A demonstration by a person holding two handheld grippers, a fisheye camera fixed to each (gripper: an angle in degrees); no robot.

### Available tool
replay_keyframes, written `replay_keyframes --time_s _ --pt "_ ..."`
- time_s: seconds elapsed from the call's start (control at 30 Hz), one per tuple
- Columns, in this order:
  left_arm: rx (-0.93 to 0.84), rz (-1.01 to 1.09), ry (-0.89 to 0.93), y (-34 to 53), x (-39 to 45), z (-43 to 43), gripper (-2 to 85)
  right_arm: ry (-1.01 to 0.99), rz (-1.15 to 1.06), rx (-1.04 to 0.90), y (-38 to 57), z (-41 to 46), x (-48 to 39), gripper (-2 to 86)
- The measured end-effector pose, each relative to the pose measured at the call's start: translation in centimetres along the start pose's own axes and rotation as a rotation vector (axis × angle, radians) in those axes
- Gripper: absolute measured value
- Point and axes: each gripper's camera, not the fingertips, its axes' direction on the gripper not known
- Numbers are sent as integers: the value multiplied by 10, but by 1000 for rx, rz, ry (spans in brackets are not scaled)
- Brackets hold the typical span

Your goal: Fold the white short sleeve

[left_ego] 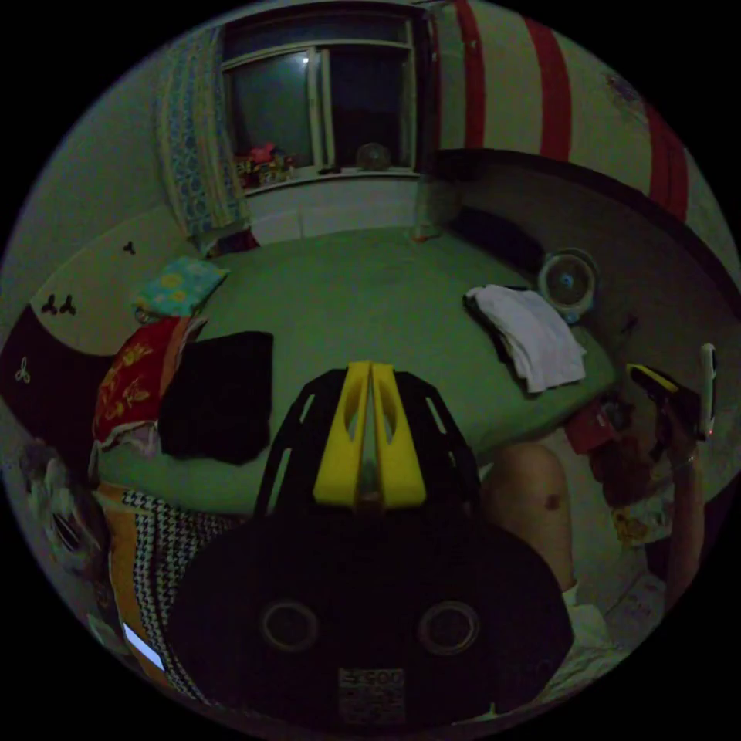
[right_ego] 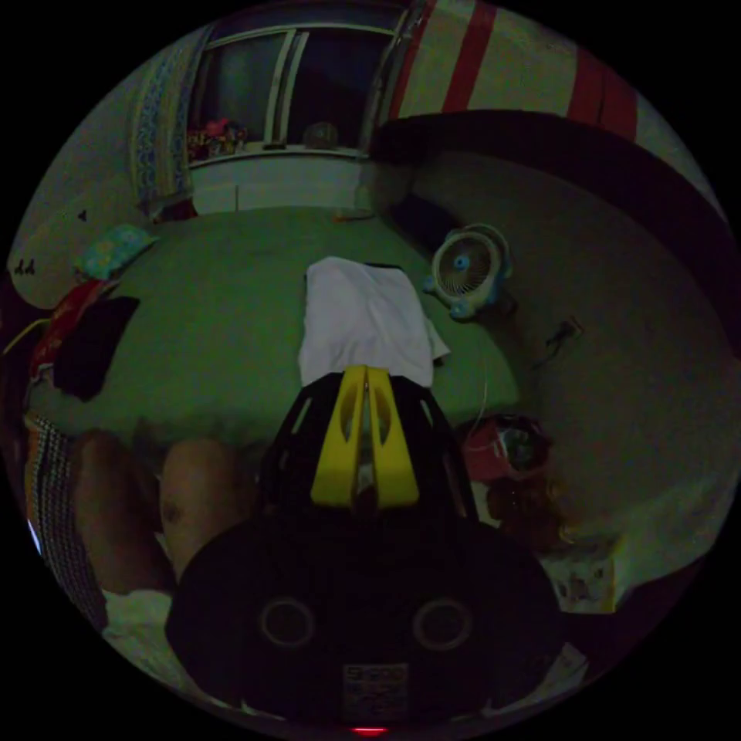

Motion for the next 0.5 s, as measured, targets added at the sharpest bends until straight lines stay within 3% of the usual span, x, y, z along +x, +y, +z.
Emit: replay_keyframes --time_s 0.2,0.5 --pt "-42 86 47 -12 54 29 -5 -264 -2 36 -2 18 53 -5" --pt "-147 133 102 -30 100 112 -5 -154 -6 -24 -57 92 54 60"
